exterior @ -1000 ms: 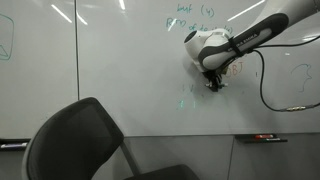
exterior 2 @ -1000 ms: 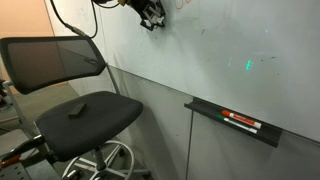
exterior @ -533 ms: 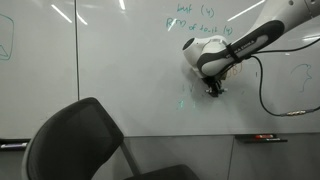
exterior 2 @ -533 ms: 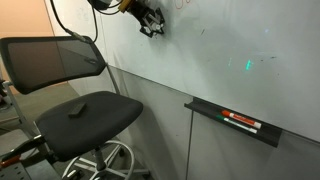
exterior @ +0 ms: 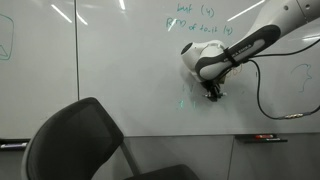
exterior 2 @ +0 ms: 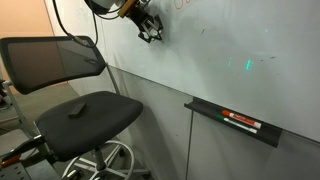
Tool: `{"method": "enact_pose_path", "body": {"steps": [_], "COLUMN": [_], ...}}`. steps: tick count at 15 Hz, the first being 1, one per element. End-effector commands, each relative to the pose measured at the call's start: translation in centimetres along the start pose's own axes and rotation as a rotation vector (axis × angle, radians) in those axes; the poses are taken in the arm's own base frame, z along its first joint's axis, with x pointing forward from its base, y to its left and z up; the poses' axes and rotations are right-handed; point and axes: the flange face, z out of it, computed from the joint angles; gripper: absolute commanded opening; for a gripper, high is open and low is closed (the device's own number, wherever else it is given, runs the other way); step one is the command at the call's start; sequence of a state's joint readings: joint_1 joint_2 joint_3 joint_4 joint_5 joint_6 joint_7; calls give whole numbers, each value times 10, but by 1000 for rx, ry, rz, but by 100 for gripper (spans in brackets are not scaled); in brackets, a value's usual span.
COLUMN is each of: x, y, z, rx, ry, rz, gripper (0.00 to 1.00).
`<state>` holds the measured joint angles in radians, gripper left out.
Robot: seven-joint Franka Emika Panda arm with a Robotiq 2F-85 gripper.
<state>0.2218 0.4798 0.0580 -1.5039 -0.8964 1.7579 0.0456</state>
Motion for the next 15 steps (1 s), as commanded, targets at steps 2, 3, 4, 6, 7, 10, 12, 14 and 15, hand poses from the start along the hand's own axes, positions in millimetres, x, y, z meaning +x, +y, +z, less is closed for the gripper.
{"method": "enact_pose_path", "body": {"steps": [2, 3, 4, 6, 7, 10, 12, 14, 15], "x": [-21, -26, -33, -50, -61, -92, -107, -120, -125], "y": [11, 12, 12, 10, 7, -1, -13, -27, -35], "z": [-6, -8, -9, -11, -13, -17, -14, -11, -9], "rx": [78, 91, 104, 144, 166, 236, 320, 407, 441], "ry": [0, -4, -7, -18, -21, -29, -27, -28, -32], "rz": [-37, -45, -52, -64, -68, -57, -10, 24, 39], "gripper": [7, 7, 7, 7, 7, 7, 7, 7, 7]}}
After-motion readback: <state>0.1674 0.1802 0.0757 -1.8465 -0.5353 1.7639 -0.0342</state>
